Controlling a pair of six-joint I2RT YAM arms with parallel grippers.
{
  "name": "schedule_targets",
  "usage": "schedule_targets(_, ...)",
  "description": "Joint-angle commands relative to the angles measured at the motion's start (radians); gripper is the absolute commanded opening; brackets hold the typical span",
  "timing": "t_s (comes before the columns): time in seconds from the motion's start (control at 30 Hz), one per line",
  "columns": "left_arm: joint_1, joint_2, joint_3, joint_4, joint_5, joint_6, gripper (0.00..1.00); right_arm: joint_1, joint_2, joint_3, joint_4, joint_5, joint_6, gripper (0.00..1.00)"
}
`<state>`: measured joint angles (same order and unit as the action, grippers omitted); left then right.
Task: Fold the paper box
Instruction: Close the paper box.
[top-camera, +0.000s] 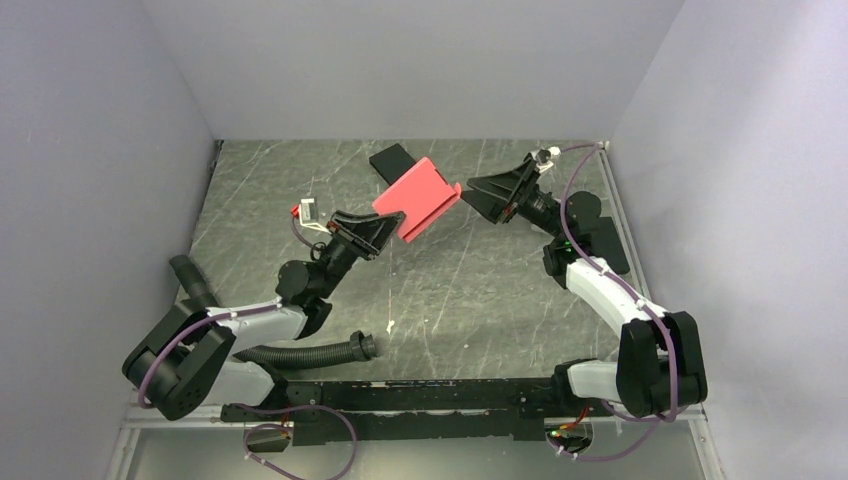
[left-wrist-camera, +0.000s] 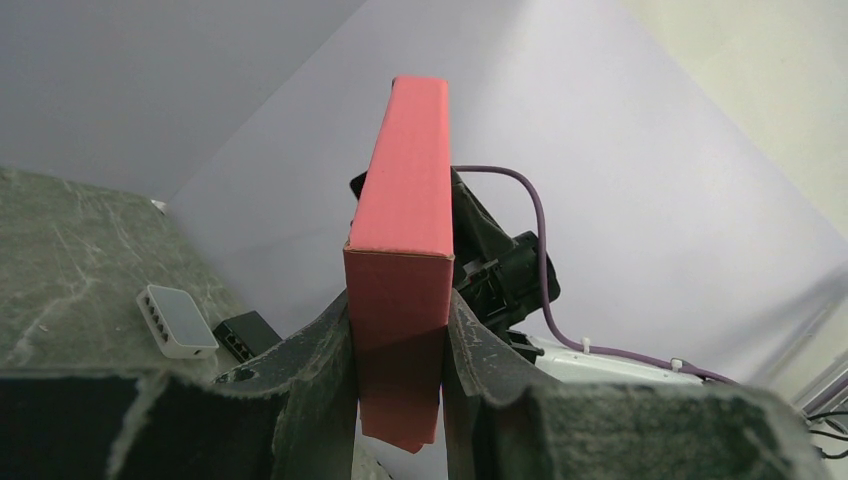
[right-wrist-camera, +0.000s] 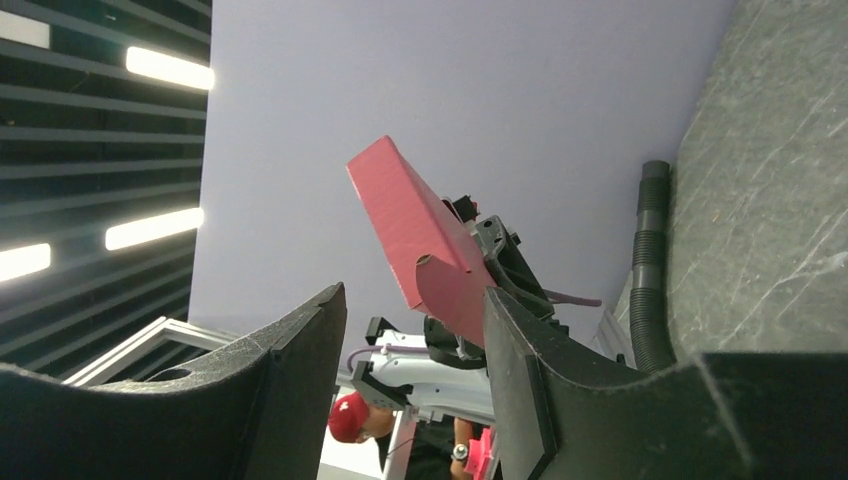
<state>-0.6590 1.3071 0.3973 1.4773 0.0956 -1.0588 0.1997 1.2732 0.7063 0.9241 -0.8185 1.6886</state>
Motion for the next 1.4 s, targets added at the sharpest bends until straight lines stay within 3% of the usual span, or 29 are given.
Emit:
schedule_targets(0.0,-0.004,0.009,0.05,0.077,0.048,0.013,0.01,0.013,0.0,0.039,-0.022,0.015,0.006,0.55)
schedule_targets(1.03,-0.004,0.0,0.044,0.077,0.035,0.008,0.01,0.015,-0.012,0.019,-0.025,0.019,-0.022,0.43)
schedule_targets(1.13,-0.004,-0.007,0.039,0.077,0.023,0.007,0.01,0.012,-0.018,0.03,-0.028,0.01,-0.062,0.47)
schedule_targets(1.2,-0.004,-0.013,0.031,0.077,0.005,0.002,0.01,-0.006,-0.027,0.06,-0.043,-0.009,-0.157,0.56)
schedule_targets(1.37,-0.004,-0.052,-0.027,0.075,-0.08,-0.02,0.0,-0.056,-0.067,0.202,-0.295,-0.115,-0.594,0.77)
